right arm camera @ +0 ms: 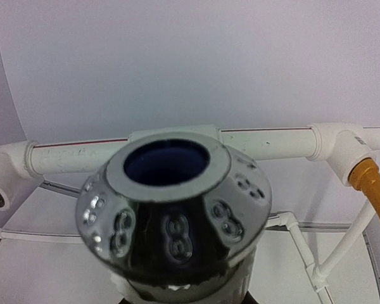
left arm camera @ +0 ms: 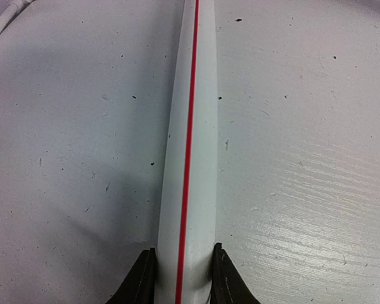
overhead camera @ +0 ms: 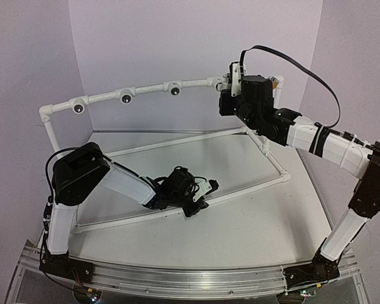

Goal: Install the water faucets
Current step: Screw the water faucet onto the adaptor.

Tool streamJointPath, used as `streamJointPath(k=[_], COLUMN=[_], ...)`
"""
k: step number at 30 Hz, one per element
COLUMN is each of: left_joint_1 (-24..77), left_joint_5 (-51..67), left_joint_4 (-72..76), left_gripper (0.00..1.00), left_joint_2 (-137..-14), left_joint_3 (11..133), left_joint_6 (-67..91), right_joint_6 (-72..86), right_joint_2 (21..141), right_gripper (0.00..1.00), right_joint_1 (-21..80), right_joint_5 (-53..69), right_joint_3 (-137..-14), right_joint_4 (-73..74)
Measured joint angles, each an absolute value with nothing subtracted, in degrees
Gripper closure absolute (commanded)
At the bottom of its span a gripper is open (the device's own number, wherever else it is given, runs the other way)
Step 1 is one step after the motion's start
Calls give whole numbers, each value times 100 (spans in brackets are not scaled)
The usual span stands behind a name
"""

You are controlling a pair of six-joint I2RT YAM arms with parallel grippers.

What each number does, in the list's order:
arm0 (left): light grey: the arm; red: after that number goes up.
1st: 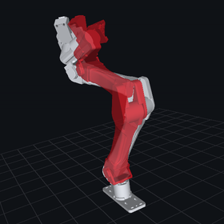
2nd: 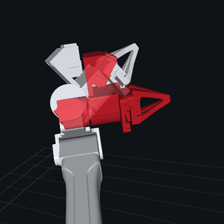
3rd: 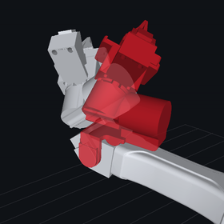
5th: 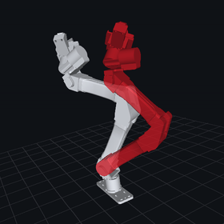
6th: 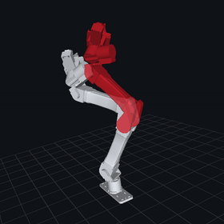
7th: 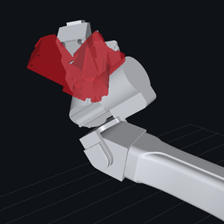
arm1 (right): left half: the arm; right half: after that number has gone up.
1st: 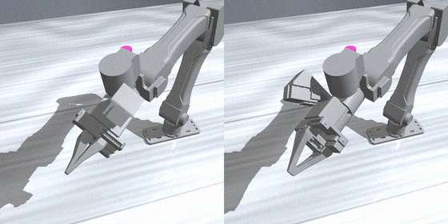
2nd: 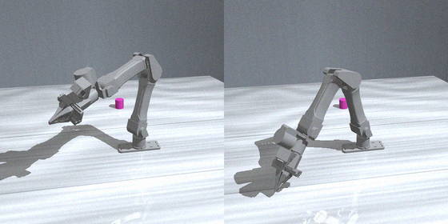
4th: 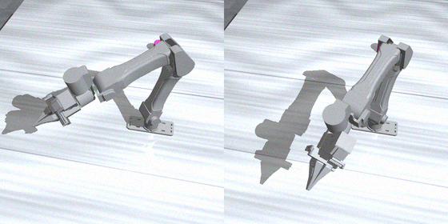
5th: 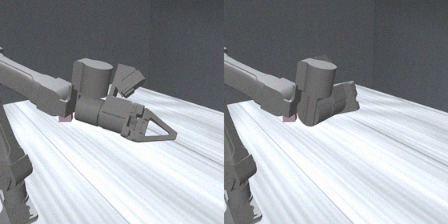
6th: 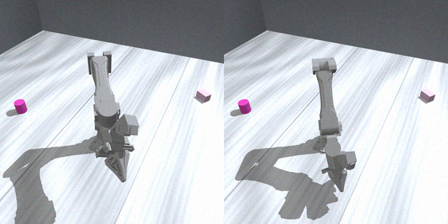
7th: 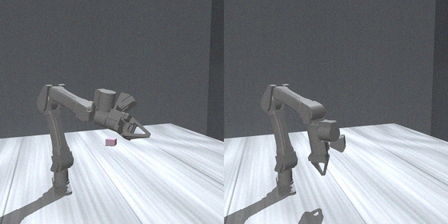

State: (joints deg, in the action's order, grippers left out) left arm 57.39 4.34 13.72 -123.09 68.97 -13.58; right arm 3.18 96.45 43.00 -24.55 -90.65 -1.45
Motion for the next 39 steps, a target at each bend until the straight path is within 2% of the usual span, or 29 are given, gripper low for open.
streamJointPath(k=[39], left_joint_1=[5740], left_joint_5=[432], left_joint_4=[1400], left_gripper=[100], left_joint_2=[-12320], left_joint_3=[6899], left_joint_6=[-1362], right_joint_6=[3030], right_joint_2=[9741], right_gripper=[100], right_joint_1=[4298], right_joint_5=[-2402], right_joint_3=[-9065], right_joint_4=[-344])
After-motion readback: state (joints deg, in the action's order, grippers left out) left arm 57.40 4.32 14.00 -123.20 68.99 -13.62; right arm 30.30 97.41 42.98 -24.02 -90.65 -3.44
